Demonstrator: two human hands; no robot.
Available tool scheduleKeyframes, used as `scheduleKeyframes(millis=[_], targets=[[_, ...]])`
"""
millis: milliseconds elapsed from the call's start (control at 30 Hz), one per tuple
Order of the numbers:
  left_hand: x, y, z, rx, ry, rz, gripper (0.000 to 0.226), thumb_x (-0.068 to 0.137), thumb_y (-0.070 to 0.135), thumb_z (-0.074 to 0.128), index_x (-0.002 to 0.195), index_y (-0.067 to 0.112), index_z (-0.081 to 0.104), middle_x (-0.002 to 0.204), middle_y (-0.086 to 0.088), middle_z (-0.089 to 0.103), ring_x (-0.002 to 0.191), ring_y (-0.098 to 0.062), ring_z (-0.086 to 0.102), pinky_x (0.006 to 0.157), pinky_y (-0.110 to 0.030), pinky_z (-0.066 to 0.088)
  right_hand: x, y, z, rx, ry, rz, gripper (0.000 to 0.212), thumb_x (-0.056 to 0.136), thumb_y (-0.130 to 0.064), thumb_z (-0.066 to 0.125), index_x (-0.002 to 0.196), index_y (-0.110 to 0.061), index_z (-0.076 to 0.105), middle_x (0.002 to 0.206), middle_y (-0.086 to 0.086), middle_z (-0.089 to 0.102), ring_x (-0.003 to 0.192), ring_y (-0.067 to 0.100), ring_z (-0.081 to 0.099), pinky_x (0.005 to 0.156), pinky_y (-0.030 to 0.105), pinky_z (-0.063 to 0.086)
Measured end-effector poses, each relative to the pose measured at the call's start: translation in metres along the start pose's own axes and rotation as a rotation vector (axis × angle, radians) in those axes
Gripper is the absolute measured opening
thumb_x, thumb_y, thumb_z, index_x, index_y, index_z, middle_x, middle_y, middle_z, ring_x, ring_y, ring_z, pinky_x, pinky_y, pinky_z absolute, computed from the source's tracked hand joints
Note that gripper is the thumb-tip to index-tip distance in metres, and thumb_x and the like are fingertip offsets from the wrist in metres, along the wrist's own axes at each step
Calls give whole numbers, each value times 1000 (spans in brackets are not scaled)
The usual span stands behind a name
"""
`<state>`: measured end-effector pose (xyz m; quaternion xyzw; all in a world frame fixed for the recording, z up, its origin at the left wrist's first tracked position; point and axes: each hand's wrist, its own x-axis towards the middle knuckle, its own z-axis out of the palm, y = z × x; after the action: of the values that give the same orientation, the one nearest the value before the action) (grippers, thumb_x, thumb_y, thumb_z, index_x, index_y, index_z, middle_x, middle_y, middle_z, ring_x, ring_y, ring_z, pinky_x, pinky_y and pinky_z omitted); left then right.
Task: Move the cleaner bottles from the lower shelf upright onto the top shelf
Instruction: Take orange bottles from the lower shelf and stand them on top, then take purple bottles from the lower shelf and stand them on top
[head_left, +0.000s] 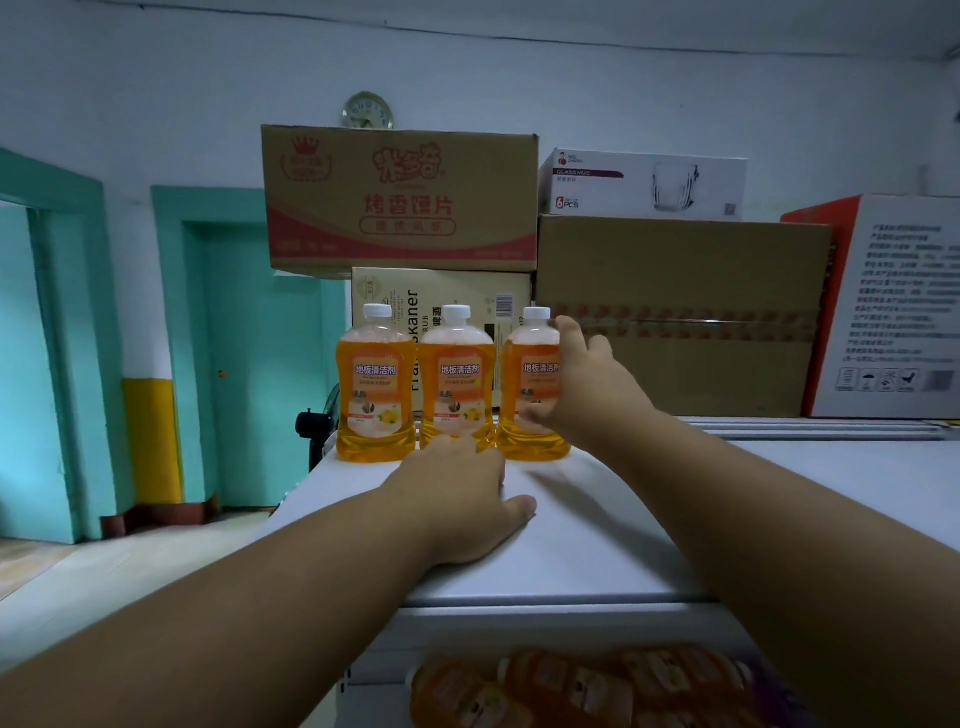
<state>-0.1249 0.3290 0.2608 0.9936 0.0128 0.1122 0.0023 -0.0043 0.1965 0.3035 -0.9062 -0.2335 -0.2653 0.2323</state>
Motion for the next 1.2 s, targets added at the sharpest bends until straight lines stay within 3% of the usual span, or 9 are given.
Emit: scheduleKeyframes(millis=[133,333,467,567,700,800,900,1033,1200], targets=[[-8,3,-7,-36,37,11,52,91,68,43,122,29,55,133,-1,51,118,-20,46,95,-40,44,-24,-5,-25,-4,132,-114,91,77,-49,77,147,-28,22,136,11,40,117,29,51,92,41,52],[-49,33,-10,-162,176,-4,43,92,61,49,123,31,54,124,7,56,107,-12,49,89,-34,46,-85,-18,-77,69,268,-301,75,82,-50,69,142,-29,28,133,5,43,110,17,48,84,25,38],[-92,67,-2,-160,432,17,41,93,61,45,125,35,53,121,14,55,109,-8,45,93,-32,40,-137,-15,-105,145,305,-346,67,84,-49,66,139,-31,32,133,1,43,106,8,40,83,25,37],[-131,98,20,-181,527,54,45,90,65,35,119,37,53,111,15,53,101,-8,42,84,-30,36,-188,0,-122,191,269,-365,63,85,-50,65,137,-33,33,133,-3,42,107,8,44,81,25,40],[-170,138,80,-205,435,55,38,89,61,35,109,34,53,96,14,44,92,-13,43,76,-32,31,-257,29,-126,221,159,-373,63,85,-52,62,137,-36,32,133,-6,40,112,9,47,84,25,43],[-187,156,123,-222,297,33,39,86,59,36,101,27,54,92,11,45,90,-18,47,77,-36,37,-296,48,-117,204,73,-334,64,84,-51,60,140,-31,36,131,-5,42,112,9,45,89,27,43],[-195,155,163,-253,196,-17,41,85,58,38,106,27,56,101,6,54,94,-20,49,83,-41,43,-324,65,-99,214,-3,-280,62,83,-47,63,138,-27,42,127,-5,44,110,12,48,89,30,45],[-183,137,203,-261,122,-71,41,88,55,49,117,26,57,115,1,59,105,-22,53,90,-38,43,-336,81,-66,165,-48,-199,60,83,-48,61,136,-23,46,125,-4,47,111,14,50,88,26,41],[-148,100,243,-153,80,-137,48,89,51,54,127,23,57,120,-7,62,103,-29,55,81,-37,44,-325,79,-20,120,-111,-98,58,83,-51,57,134,-25,46,120,-6,46,102,10,48,83,23,41]])
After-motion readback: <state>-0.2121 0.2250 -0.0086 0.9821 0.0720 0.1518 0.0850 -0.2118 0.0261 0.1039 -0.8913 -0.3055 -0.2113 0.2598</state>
